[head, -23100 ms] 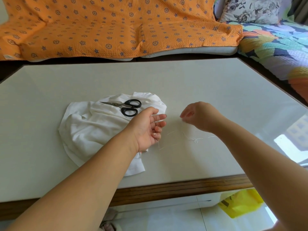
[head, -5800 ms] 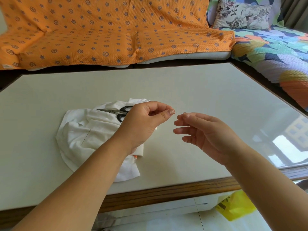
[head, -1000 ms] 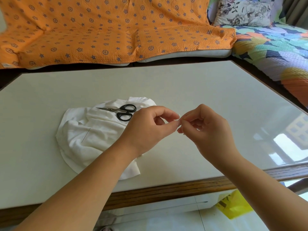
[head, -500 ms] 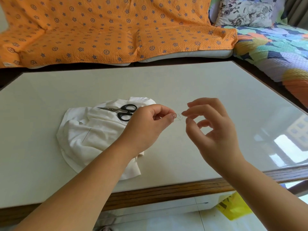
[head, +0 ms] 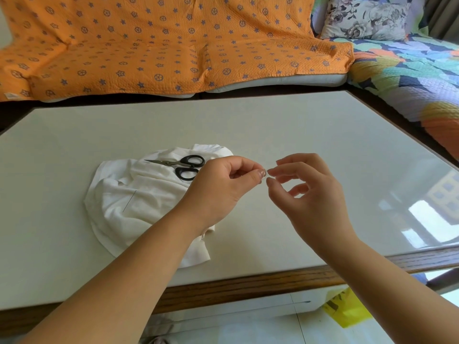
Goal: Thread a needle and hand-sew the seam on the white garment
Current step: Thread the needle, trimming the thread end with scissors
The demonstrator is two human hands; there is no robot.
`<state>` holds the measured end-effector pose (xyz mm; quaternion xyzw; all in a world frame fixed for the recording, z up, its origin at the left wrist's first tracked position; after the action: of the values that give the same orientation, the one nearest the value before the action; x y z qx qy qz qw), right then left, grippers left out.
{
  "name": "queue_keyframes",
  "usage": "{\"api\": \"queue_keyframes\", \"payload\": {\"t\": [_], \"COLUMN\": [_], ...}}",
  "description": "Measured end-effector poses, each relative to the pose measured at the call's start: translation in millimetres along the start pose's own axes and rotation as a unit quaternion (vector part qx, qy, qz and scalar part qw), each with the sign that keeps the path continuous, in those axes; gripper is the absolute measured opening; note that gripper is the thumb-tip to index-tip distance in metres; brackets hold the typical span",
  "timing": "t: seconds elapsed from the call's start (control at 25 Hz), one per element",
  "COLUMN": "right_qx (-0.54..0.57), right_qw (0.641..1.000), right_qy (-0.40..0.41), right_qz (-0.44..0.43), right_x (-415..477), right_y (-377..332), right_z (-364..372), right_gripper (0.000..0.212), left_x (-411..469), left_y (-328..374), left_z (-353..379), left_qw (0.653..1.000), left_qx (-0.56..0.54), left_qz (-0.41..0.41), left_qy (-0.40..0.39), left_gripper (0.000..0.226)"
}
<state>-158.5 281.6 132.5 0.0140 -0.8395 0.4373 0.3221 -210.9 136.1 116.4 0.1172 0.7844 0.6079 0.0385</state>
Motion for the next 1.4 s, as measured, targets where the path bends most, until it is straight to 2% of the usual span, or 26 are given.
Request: {"api": "queue_keyframes", "payload": {"t": [0.32, 0.52, 0.6, 0.68, 0.76, 0.84, 0.92, 1.2, 1.4], "right_qx": [-0.035, -0.037, -0.023, 0.020, 0.066, 0.097, 0.118, 0.161, 0.151], "right_qw": [0.998, 0.998, 1.000, 0.998, 0.990, 0.980, 0.972, 0.955, 0.955], "right_qy": [0.016, 0.013, 0.005, -0.017, -0.038, -0.045, -0.048, -0.072, -0.073], "right_qz": [-0.051, -0.044, -0.016, 0.050, 0.120, 0.168, 0.198, 0.240, 0.243], "right_x": [-1.4, -0.6, 0.6, 2.4, 2.9, 2.8, 1.9, -0.3, -0.3], "right_y": [-9.2, -8.1, -4.4, 5.4, 16.5, 23.8, 26.9, 26.3, 26.6], "right_z": [-2.6, -0.6, 0.0, 1.7, 3.7, 3.9, 4.2, 8.3, 6.4], "right_gripper": [0.017, 0.014, 0.009, 0.006, 0.009, 0.009, 0.007, 0.006, 0.006], "left_x": [-0.8, -1.7, -2.2, -1.6, -1.5, -0.7, -0.9, -1.8, 0.5], "left_y": [-1.3, -0.5, -0.4, -3.4, -5.6, -5.6, -3.7, 0.0, 7.2], "left_z": [0.6, 3.0, 4.8, 5.6, 5.7, 2.9, 1.1, -0.3, -3.8], "left_qw": [1.000, 1.000, 1.000, 0.997, 0.994, 0.996, 0.998, 0.999, 0.995], "left_qx": [0.003, -0.006, -0.016, -0.053, -0.085, -0.054, -0.018, 0.024, 0.083], "left_qz": [-0.006, -0.010, -0.017, -0.043, -0.064, -0.061, -0.045, -0.020, 0.036], "left_qy": [-0.002, -0.008, -0.016, -0.027, -0.037, -0.031, -0.025, -0.005, 0.030], "left_gripper": [0.008, 0.008, 0.008, 0.009, 0.020, 0.022, 0.013, 0.005, 0.010]}}
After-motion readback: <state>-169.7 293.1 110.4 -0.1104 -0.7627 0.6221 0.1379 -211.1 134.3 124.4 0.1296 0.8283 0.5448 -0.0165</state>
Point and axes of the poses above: each hand's wrist, its own x-axis towards the middle knuckle, its own z-axis out of the palm, y = z × x, the point moved 9 cm from there along x, towards the middle knuckle, and after that the axes turned 5 degrees about y, right-handed, at the moved point
